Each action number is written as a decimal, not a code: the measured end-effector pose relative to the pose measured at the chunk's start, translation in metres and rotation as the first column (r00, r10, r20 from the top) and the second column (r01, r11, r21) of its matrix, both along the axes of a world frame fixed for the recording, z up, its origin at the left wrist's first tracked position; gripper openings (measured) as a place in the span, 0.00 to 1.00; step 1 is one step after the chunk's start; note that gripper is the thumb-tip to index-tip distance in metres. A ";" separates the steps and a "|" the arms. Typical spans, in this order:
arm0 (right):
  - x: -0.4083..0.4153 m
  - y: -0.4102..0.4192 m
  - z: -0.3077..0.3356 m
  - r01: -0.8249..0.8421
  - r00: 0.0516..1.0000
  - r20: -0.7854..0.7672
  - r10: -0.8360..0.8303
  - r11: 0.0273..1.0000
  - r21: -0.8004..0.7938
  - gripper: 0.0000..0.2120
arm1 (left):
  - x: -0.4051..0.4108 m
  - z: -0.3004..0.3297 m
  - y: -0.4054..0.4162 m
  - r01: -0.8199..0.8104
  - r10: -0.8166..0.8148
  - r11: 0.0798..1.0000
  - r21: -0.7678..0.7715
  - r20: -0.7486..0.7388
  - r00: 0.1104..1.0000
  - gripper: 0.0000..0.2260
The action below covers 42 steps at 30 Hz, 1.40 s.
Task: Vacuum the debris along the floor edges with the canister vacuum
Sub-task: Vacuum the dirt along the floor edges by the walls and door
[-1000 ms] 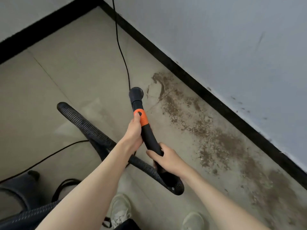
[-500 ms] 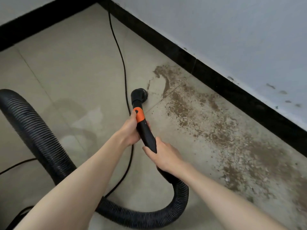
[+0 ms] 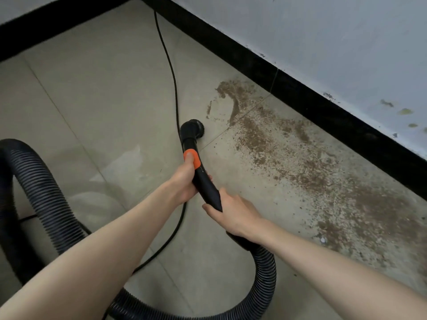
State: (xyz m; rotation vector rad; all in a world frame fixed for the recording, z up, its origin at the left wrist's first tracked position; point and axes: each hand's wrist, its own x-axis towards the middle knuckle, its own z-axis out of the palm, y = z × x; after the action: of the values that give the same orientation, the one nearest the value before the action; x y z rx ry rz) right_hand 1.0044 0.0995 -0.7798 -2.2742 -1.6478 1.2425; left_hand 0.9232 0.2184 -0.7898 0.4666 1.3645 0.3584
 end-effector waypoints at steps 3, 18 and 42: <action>0.000 -0.009 0.003 -0.013 0.999 -0.034 0.012 1.000 -0.016 0.18 | -0.007 0.000 -0.009 0.008 -0.008 1.000 0.015 0.005 1.000 0.21; -0.014 -0.029 0.015 -0.090 0.983 -0.166 0.081 0.995 -0.044 0.19 | -0.035 0.010 -0.042 -0.018 0.020 0.999 0.044 -0.057 0.998 0.17; 0.044 0.050 0.019 0.124 0.984 -0.137 -0.110 0.987 0.101 0.14 | 0.050 0.017 0.032 -0.094 0.093 0.996 0.004 0.127 0.988 0.25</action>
State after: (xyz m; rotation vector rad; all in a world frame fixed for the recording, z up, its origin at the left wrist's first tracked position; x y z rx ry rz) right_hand 1.0487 0.1499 -0.7605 -2.1427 -1.4765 1.2150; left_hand 0.9734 0.2500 -0.7730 0.3818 1.2640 0.4644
